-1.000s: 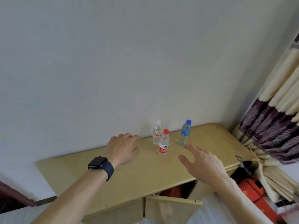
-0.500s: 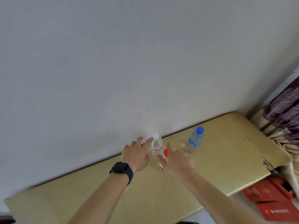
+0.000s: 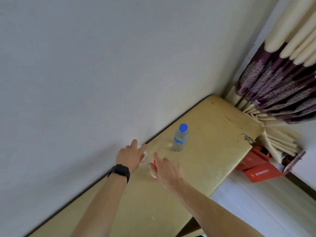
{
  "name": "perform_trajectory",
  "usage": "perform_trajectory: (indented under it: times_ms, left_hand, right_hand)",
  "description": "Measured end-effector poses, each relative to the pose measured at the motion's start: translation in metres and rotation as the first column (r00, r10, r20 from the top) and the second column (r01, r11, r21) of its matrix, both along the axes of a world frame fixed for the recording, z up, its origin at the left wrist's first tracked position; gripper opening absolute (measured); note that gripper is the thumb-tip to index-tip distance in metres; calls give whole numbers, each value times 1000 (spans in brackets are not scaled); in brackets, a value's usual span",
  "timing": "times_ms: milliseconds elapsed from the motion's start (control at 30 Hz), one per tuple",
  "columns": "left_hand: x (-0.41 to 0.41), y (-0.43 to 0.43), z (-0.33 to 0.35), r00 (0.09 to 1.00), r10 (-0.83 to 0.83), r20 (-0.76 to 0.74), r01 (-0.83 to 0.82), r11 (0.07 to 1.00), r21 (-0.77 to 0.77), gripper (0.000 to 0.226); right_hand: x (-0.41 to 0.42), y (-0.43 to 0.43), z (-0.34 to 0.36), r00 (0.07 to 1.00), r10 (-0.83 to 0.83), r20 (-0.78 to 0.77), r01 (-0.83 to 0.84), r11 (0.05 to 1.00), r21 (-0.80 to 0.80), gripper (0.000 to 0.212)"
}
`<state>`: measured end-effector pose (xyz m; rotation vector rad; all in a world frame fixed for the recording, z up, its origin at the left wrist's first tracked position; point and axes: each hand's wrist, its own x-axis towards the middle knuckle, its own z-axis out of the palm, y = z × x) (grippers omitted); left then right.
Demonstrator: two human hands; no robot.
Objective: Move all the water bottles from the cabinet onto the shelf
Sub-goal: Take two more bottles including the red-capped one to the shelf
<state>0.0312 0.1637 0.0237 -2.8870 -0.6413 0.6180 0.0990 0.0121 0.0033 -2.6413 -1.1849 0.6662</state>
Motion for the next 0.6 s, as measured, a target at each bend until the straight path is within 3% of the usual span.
perform_trajectory:
  times_ms: [167, 333, 467, 600]
  left_hand:
    - [-13, -11, 17, 992, -113, -53, 110, 992, -67, 33]
    - [-44, -48, 22, 998, -26, 57, 41, 962, -270, 31]
    - [-46, -101, 38, 970, -189, 150, 228, 924, -307, 35]
    - [-35, -191, 58, 874, -427, 233, 485, 806, -340, 37]
  right_hand:
    - [-8, -35, 7, 986, -164, -36, 163, 986, -26, 37]
    - [-31, -115, 24, 967, -247, -61, 248, 969, 5, 24]
    - [-69, -197, 45, 929, -366, 54, 365, 931, 17, 23]
    - [-108, -294, 71, 850, -510, 131, 511, 859, 23, 20]
